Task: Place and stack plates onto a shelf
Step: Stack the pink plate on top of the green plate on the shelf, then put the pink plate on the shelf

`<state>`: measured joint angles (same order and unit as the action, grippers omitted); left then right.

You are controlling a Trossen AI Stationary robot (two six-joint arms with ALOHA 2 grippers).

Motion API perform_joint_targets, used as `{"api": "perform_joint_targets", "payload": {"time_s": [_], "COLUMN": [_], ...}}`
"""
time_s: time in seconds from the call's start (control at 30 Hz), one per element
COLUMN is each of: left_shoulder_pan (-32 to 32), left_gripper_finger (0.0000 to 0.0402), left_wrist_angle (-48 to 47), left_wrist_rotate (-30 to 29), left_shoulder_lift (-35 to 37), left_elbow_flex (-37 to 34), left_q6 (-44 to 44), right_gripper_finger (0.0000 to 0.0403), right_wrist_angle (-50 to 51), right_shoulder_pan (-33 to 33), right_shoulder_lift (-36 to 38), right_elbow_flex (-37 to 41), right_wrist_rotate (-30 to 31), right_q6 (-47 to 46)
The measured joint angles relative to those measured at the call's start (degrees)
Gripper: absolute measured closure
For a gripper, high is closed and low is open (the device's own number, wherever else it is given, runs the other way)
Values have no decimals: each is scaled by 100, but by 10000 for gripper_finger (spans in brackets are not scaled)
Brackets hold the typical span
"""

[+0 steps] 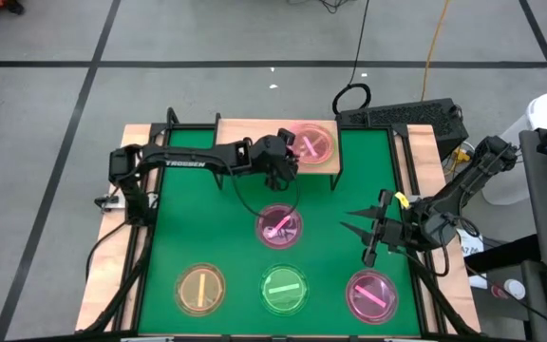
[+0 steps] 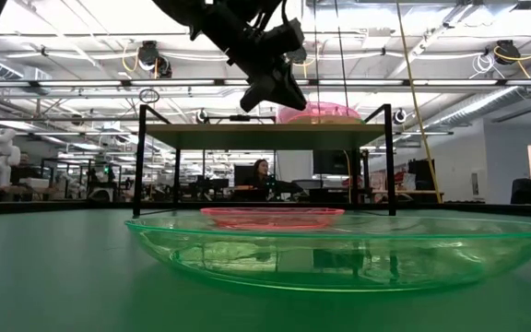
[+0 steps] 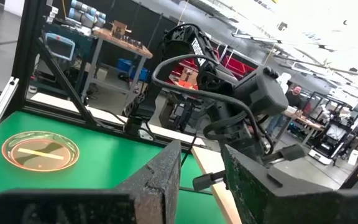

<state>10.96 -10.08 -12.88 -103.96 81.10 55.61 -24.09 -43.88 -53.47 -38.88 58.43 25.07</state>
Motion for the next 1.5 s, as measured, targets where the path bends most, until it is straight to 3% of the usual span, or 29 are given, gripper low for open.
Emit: {"api": "perform_joint_targets", "payload": {"time_s": [0.4, 0.63, 0.97, 1.33, 1.5], "left_shoulder_pan": [0, -21, -200, -719, -974], "left_gripper_finger": [274, 233, 229, 229, 229], "left_wrist_angle": [127, 231, 306, -634, -208], "left_wrist_rotate": [-74, -628, -395, -343, -242], "left_shoulder_lift": [0, 121, 597, 1589, 2345], "left_elbow_flex": [0, -2, -2, -21, -939], "left_q6": [-51, -92, -637, -2399, -2794], "right_gripper_finger": [298, 298, 298, 298, 298], "right_wrist_angle": [-318, -440, -442, -390, -348], "right_shoulder_pan": [2, 2, 2, 2, 2], "right_shoulder_lift": [-3, -3, -3, -3, -3], "right_elbow_flex": [204, 223, 226, 226, 226], "right_wrist_rotate": [-7, -6, -8, -4, -4], "right_q6": [-15, 95, 115, 76, 74]}}
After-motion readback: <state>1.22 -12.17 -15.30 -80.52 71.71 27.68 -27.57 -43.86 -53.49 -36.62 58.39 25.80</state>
